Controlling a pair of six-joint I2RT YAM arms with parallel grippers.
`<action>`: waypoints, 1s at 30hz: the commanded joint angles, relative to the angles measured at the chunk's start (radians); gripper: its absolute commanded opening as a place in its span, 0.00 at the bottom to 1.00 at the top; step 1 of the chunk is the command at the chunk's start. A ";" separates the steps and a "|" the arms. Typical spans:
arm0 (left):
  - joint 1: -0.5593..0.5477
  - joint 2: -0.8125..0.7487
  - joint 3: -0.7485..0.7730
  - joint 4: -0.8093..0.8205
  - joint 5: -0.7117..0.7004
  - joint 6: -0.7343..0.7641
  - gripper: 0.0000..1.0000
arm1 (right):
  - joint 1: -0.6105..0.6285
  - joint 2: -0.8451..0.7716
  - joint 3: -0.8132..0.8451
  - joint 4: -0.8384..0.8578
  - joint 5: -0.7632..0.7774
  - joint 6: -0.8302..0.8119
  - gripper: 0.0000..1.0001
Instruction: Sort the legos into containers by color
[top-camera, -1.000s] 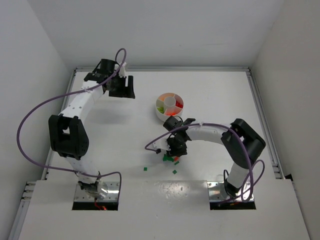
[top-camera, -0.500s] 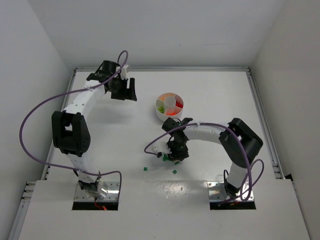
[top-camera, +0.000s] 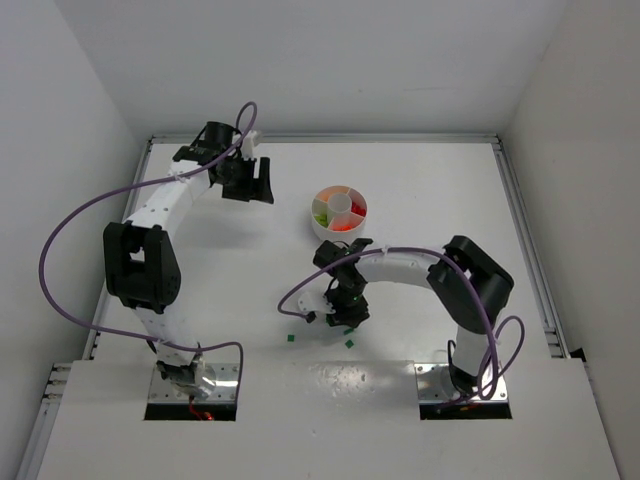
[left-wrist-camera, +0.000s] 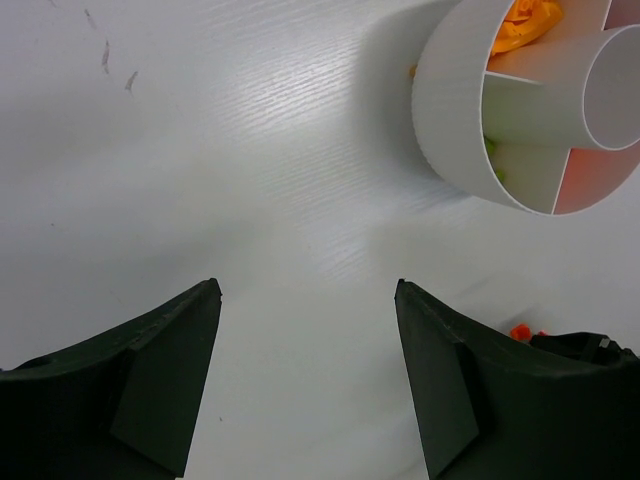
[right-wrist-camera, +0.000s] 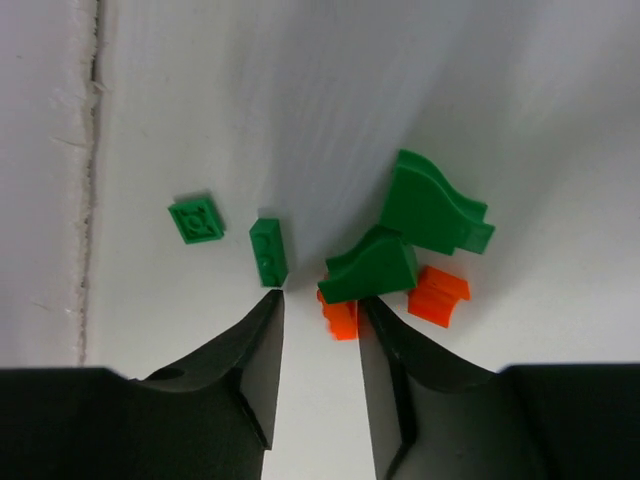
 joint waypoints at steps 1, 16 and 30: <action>0.012 -0.033 0.015 -0.003 0.015 0.008 0.76 | 0.014 0.066 -0.033 -0.012 -0.050 -0.022 0.35; 0.012 -0.022 0.035 -0.031 0.015 0.046 0.76 | -0.042 -0.062 -0.019 0.025 0.014 0.206 0.00; 0.012 -0.024 0.051 -0.022 0.016 0.055 0.76 | -0.263 -0.034 0.516 -0.044 0.053 0.391 0.00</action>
